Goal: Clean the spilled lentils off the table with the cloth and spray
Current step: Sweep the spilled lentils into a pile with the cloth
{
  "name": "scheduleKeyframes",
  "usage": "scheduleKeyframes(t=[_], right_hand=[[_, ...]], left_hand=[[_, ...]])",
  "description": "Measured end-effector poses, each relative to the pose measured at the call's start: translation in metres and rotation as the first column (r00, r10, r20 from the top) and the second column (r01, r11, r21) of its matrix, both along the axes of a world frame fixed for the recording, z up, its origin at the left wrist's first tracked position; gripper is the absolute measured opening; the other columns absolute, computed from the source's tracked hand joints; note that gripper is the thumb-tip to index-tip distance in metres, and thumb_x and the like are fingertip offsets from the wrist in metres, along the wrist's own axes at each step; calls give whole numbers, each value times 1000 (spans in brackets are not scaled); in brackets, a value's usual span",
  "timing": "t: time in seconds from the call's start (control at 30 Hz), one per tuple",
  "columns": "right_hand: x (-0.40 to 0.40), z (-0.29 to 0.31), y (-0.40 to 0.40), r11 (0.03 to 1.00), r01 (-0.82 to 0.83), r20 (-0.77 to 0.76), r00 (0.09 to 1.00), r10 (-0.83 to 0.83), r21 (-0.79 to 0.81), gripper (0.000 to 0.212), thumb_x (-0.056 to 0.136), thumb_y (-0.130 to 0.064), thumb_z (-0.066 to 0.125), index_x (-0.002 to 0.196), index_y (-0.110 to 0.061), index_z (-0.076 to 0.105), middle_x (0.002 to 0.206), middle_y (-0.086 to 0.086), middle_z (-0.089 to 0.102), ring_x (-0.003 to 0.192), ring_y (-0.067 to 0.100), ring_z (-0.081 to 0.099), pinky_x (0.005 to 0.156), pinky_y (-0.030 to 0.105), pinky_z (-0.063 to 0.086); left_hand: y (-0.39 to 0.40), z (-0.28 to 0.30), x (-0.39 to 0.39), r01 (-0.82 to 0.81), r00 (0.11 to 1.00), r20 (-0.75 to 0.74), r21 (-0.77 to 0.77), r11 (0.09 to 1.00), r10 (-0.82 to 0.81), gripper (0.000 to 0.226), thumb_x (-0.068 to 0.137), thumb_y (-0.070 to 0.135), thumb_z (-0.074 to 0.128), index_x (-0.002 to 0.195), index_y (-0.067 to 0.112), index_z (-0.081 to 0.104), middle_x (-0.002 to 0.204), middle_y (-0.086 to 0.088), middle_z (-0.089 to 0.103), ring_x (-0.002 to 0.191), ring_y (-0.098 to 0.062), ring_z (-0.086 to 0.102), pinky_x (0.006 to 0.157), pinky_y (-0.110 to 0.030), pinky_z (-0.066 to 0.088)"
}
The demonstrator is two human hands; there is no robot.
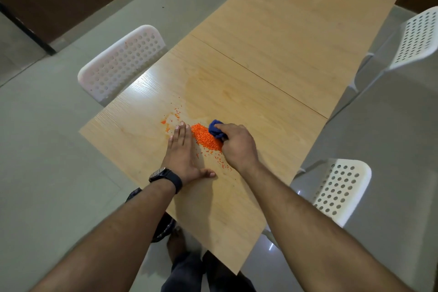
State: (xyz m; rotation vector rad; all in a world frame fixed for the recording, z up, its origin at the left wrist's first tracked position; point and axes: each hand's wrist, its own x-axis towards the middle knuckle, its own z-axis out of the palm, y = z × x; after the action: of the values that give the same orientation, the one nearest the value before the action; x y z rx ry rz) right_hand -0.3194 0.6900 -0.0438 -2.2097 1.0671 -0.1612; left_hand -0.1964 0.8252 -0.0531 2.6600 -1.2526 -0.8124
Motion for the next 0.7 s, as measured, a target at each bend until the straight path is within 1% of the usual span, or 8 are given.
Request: scheduleKeyframes(t=[0.1,0.2,0.27,0.33,0.37,0.47,0.6,0.7], right_hand=[[-6,4,0,1000,27,32,999,-27,-2,70,83,8,53,142,-28,64,133,0,68,122,19,54,100,40,52],[-23,10,-12,985,168,106,981,-163,-48,69,83,9,52,142,-24,65,130,1,70,118,19,57,101,40,52],[-39,13,-19,958,269,118,959,-257,-97,65,86,8,52,142,-22,65,130,0,70,119,22,58,100,36,51],[-54,11,-21,928,347,77,938,-339,-139,62,89,7,50,143,-20,64,129,-1,70,118,25,57,92,32,48],[-59,9,-18,917,369,44,929,-367,-151,61,89,6,49,142,-20,64,126,0,70,116,27,57,88,32,48],[-61,-1,2,910,386,-9,920,-392,-151,57,90,2,49,140,-19,64,122,1,69,108,28,60,84,39,55],[-37,-7,30,898,429,59,903,-425,-98,49,94,-4,56,142,-15,63,129,4,68,114,29,61,93,41,56],[-11,-6,48,916,397,102,915,-391,-51,49,96,-5,59,144,-15,62,132,4,68,120,27,60,101,39,53]], left_hand=[[3,0,-1,3,1000,10,-6,1000,-3,172,44,97,70,162,11,-21,171,-6,-24,158,-24,-21,129,-41,-8],[5,1,1,25,999,21,1,1000,-25,171,45,98,69,161,11,-22,171,-7,-25,158,-25,-22,128,-41,-10],[7,2,2,33,999,26,7,999,-33,172,44,99,68,161,11,-23,170,-6,-26,157,-25,-23,126,-39,-13],[9,1,3,30,999,27,11,999,-31,174,43,100,67,160,11,-25,170,-6,-28,157,-25,-24,126,-40,-13],[9,1,3,31,999,28,13,999,-31,174,42,100,66,160,11,-26,169,-7,-29,157,-25,-25,127,-40,-13],[13,-1,7,34,999,22,23,999,-35,174,42,100,66,159,11,-28,169,-6,-31,156,-24,-26,127,-41,-13],[19,-2,11,38,999,17,13,999,-38,173,44,98,69,159,11,-26,170,-6,-28,157,-24,-23,128,-40,-11],[21,-4,14,45,999,25,19,999,-45,173,43,99,67,160,10,-25,170,-7,-27,157,-25,-23,129,-42,-8]])
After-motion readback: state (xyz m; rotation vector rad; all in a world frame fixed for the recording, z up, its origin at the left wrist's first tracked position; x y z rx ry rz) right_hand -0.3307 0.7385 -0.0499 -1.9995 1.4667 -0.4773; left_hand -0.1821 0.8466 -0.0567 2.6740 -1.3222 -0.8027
